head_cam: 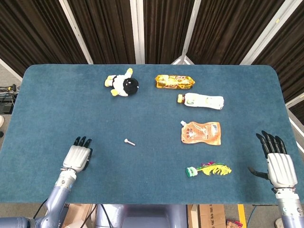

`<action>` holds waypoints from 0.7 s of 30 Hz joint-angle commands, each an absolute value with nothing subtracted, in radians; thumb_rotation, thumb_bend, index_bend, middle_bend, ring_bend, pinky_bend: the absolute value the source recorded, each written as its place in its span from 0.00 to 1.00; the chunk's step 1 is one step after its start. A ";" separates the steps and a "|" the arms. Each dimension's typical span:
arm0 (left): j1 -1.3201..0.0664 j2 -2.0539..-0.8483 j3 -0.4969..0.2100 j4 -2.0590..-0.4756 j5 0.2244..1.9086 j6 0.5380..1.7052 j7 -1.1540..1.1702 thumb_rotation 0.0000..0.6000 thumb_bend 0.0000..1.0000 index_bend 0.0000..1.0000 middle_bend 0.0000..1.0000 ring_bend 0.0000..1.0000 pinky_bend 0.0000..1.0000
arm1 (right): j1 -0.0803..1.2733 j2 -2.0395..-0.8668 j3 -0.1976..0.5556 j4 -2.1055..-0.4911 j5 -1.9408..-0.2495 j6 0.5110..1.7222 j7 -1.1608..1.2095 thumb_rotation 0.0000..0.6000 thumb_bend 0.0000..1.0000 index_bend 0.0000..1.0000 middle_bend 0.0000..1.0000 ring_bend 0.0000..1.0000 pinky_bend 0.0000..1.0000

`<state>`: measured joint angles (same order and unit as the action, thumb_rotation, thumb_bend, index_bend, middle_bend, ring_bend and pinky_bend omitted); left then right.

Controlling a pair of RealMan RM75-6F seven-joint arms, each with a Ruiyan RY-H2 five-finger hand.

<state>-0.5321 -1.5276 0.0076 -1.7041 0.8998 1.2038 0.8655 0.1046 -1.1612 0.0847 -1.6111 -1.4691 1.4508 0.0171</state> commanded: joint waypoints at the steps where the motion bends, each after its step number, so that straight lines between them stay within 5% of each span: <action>1: -0.533 -1.528 0.008 -1.703 0.900 1.202 0.865 1.00 0.52 0.55 0.10 0.00 0.00 | 0.105 -1.161 0.083 -1.611 -1.469 1.449 0.017 1.00 0.11 0.11 0.07 0.06 0.00; 21: -0.466 -1.436 0.022 -1.702 1.085 1.216 0.554 1.00 0.53 0.57 0.12 0.00 0.00 | 0.103 -1.161 0.083 -1.616 -1.467 1.450 0.015 1.00 0.11 0.11 0.07 0.06 0.00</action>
